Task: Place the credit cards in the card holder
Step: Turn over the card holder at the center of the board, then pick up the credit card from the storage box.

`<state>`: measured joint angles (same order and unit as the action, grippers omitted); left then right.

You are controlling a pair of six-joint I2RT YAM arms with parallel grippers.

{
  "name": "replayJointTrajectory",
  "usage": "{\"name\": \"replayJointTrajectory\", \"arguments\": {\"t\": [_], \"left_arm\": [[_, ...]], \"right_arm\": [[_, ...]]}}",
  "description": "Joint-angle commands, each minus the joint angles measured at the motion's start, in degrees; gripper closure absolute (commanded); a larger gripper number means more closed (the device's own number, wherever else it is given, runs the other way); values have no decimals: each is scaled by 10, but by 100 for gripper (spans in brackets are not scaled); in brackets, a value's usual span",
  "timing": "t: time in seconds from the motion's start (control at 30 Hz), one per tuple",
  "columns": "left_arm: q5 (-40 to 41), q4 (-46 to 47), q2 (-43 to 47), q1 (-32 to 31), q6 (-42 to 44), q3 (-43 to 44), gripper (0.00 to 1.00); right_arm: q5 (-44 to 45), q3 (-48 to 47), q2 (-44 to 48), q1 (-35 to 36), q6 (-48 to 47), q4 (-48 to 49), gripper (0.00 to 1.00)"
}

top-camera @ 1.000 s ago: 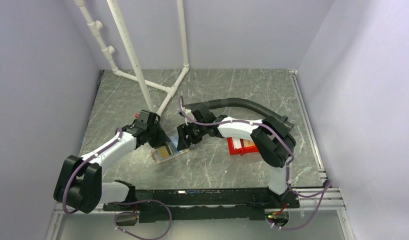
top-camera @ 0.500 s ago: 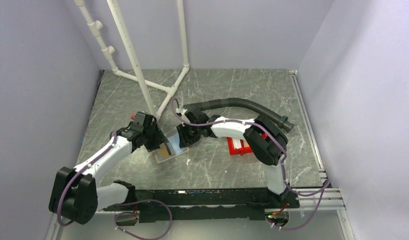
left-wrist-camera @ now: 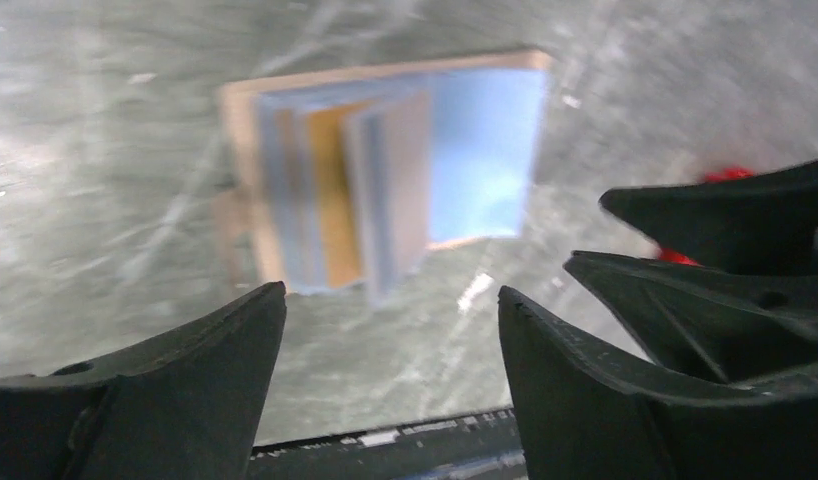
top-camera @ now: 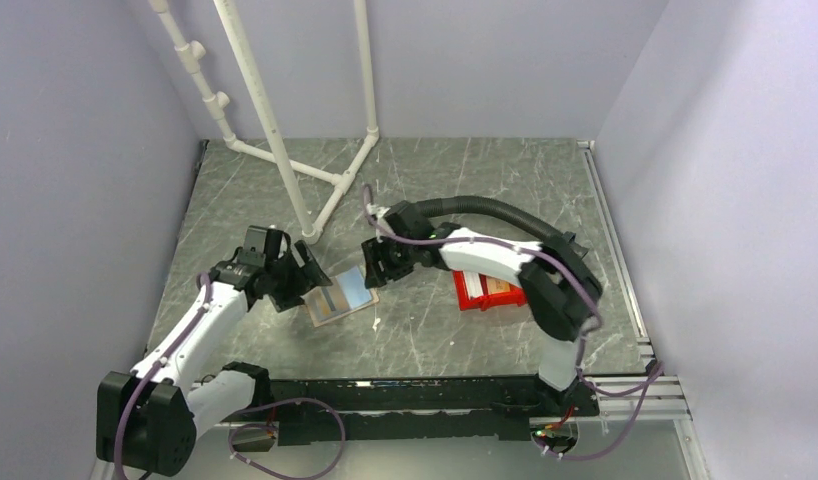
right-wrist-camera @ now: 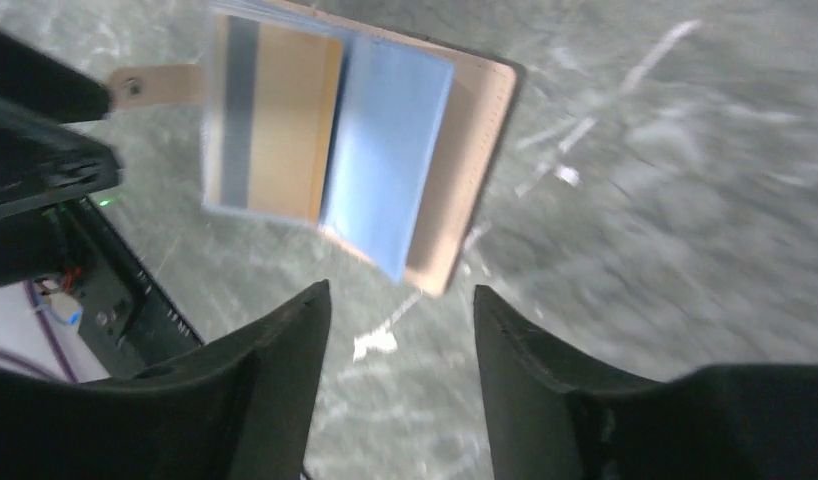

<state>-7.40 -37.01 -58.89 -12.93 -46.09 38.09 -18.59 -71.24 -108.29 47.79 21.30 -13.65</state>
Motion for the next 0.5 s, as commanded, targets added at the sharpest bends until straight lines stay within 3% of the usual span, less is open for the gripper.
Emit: {"name": "replayJointTrajectory", "arguments": {"t": [0.0, 0.2, 0.33, 0.47], "left_arm": [[-170, 84, -35, -3, 49, 51, 19], [-217, 119, -37, -18, 79, 71, 18], [-249, 162, -58, -37, 83, 61, 15], [-230, 122, -117, -37, 86, 52, 15]], "right_arm": [[5, 45, 165, -63, -11, -41, 38], [33, 177, 324, -185, -1, -101, 15], [29, 255, 385, -277, 8, -94, 10], [6, 283, 380, -303, 5, -85, 7]]}}
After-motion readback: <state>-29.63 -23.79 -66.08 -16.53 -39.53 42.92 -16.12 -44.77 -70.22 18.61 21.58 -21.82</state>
